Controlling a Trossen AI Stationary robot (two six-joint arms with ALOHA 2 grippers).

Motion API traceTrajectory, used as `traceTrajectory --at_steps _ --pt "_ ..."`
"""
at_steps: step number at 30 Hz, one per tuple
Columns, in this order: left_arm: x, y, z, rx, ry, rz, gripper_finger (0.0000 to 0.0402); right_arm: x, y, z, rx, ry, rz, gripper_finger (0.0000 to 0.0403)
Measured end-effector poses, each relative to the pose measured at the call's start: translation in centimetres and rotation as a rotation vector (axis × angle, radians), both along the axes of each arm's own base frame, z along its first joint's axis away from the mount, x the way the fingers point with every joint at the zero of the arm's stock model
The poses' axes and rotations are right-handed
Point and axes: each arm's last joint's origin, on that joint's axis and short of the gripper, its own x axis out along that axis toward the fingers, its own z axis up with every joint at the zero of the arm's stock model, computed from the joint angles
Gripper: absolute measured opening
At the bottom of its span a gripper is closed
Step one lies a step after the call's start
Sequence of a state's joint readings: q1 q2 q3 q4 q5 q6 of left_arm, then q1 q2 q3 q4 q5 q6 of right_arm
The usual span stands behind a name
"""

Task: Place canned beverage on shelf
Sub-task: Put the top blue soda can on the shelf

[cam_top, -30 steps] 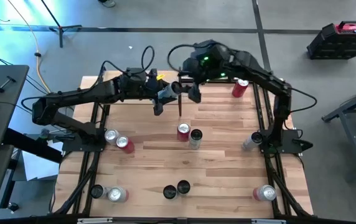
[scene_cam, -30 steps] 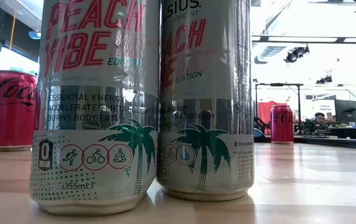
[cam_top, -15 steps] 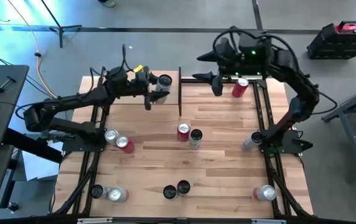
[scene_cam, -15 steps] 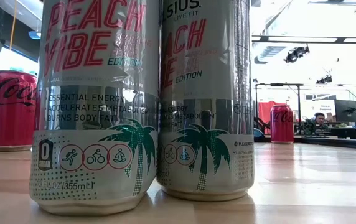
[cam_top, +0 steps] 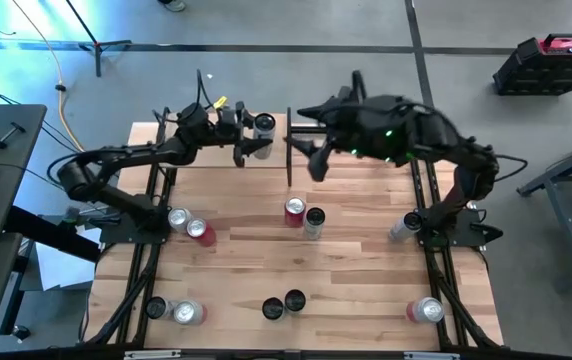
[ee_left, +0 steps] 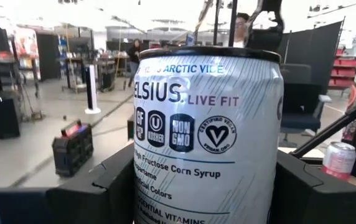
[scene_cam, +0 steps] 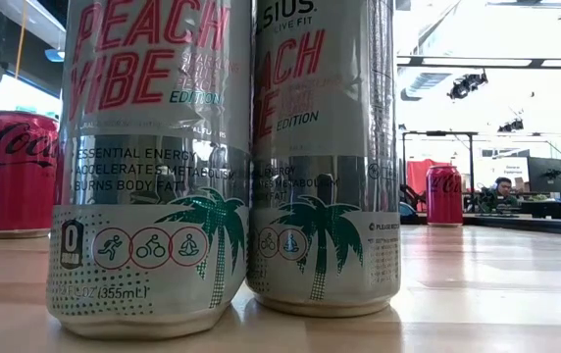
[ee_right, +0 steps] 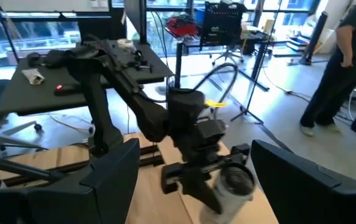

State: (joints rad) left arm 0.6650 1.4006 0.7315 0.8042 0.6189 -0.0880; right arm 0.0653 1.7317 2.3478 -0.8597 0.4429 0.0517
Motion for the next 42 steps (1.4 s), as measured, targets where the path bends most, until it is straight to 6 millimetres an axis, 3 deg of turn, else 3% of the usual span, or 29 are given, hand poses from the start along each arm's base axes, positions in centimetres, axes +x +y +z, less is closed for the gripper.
traceTrajectory --at_steps 9,16,42 --pt "0.4 0.6 -0.9 0.035 -0.006 -0.039 0.0239 2.4 1.8 -1.8 0.062 0.004 -0.065 0.0293" --pt "1.3 1.4 -2.7 0.016 0.014 -0.016 0.0239 2.5 1.9 -1.8 0.084 -0.007 -0.082 0.0293" --pt "2.3 1.6 -4.0 -0.062 0.000 0.004 0.0255 2.5 1.9 -2.0 0.098 0.005 -0.079 0.0293"
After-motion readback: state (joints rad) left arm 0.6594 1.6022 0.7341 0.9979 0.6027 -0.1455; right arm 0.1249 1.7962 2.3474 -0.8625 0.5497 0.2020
